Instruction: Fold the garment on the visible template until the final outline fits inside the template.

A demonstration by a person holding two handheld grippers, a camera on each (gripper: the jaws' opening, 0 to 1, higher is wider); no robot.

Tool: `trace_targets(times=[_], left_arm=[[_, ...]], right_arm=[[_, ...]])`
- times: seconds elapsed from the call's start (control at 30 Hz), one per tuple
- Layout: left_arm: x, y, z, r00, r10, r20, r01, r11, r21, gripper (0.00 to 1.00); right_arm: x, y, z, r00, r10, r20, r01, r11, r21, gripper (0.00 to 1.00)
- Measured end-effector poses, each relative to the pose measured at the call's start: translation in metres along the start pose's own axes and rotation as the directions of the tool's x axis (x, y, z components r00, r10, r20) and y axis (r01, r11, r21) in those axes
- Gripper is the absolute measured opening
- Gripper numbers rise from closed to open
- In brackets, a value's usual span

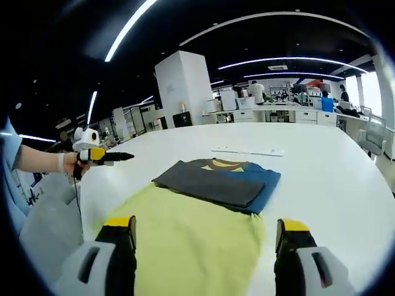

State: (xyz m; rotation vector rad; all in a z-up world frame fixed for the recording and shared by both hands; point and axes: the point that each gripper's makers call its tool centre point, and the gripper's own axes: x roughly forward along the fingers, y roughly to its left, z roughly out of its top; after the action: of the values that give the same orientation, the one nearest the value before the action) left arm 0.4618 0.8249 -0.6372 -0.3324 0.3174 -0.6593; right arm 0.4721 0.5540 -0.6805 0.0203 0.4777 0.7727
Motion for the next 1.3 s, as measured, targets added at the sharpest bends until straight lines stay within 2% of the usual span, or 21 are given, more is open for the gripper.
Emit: trace_targets(times=[0.2, 0.27, 0.33, 0.43, 0.53, 0.63, 0.77, 0.9, 1.0, 1.13, 1.2, 1.23, 1.27, 1.3], left_arm=[[-0.013, -0.001, -0.019, 0.999, -0.001, -0.047, 0.002, 1.0, 0.02, 0.89], [-0.017, -0.004, -0.024, 0.998, -0.018, -0.065, 0.019, 1.0, 0.016, 0.88], [-0.021, -0.015, -0.031, 0.992, -0.081, -0.093, 0.082, 0.997, 0.001, 0.88], [-0.027, -0.016, -0.041, 0.986, -0.096, -0.135, 0.097, 0.995, 0.0, 0.84], [-0.033, -0.01, -0.049, 0.983, -0.082, -0.164, 0.08, 0.997, -0.017, 0.83], [-0.041, -0.01, -0.062, 0.974, -0.085, -0.21, 0.085, 0.996, -0.013, 0.8], [-0.054, -0.01, -0.087, 0.949, -0.077, -0.307, 0.074, 0.997, -0.02, 0.79], [-0.067, -0.019, -0.111, 0.908, -0.114, -0.403, 0.103, 0.994, -0.047, 0.75], [-0.074, -0.024, -0.124, 0.89, -0.138, -0.435, 0.113, 0.99, -0.084, 0.71], [-0.08, -0.029, -0.14, 0.872, -0.163, -0.461, 0.111, 0.984, -0.138, 0.67], [-0.085, -0.034, -0.149, 0.856, -0.18, -0.485, 0.119, 0.981, -0.154, 0.64], [-0.085, -0.035, -0.15, 0.86, -0.18, -0.478, 0.124, 0.981, -0.146, 0.62], [-0.087, -0.037, -0.152, 0.855, -0.185, -0.485, 0.114, 0.978, -0.172, 0.61], [-0.087, -0.039, -0.152, 0.858, -0.193, -0.476, 0.112, 0.975, -0.194, 0.59]], right_arm=[[0.0, 0.003, -0.002, 1.0, 0.003, -0.013, -0.003, 1.0, -0.012, 0.95], [0.0, 0.004, -0.002, 1.0, 0.006, -0.014, -0.006, 1.0, -0.012, 0.95], [-0.001, 0.006, -0.004, 1.0, 0.016, -0.021, -0.016, 1.0, -0.018, 0.92], [-0.005, 0.008, -0.012, 0.999, 0.02, -0.04, -0.021, 1.0, -0.017, 0.89], [-0.009, 0.008, -0.021, 0.998, 0.022, -0.057, -0.023, 1.0, -0.02, 0.88], [-0.014, 0.01, -0.033, 0.996, 0.024, -0.085, -0.026, 0.999, -0.021, 0.88], [-0.023, 0.01, -0.049, 0.993, 0.025, -0.119, -0.026, 1.0, -0.011, 0.84], [-0.035, 0.006, -0.068, 0.986, 0.006, -0.165, -0.009, 1.0, -0.016, 0.8], [-0.045, 0.002, -0.084, 0.98, -0.006, -0.2, 0.003, 1.0, -0.012, 0.71], [-0.057, -0.001, -0.099, 0.973, -0.017, -0.231, 0.021, 1.0, 0.014, 0.66], [-0.064, -0.001, -0.107, 0.97, -0.02, -0.24, 0.025, 0.999, 0.02, 0.6], [-0.068, -0.001, -0.112, 0.968, -0.017, -0.252, 0.028, 0.999, 0.04, 0.56], [-0.07, 0.0, -0.114, 0.966, -0.012, -0.259, 0.026, 0.998, 0.051, 0.52], [-0.073, 0.0, -0.118, 0.963, -0.01, -0.271, 0.03, 0.997, 0.067, 0.48]])
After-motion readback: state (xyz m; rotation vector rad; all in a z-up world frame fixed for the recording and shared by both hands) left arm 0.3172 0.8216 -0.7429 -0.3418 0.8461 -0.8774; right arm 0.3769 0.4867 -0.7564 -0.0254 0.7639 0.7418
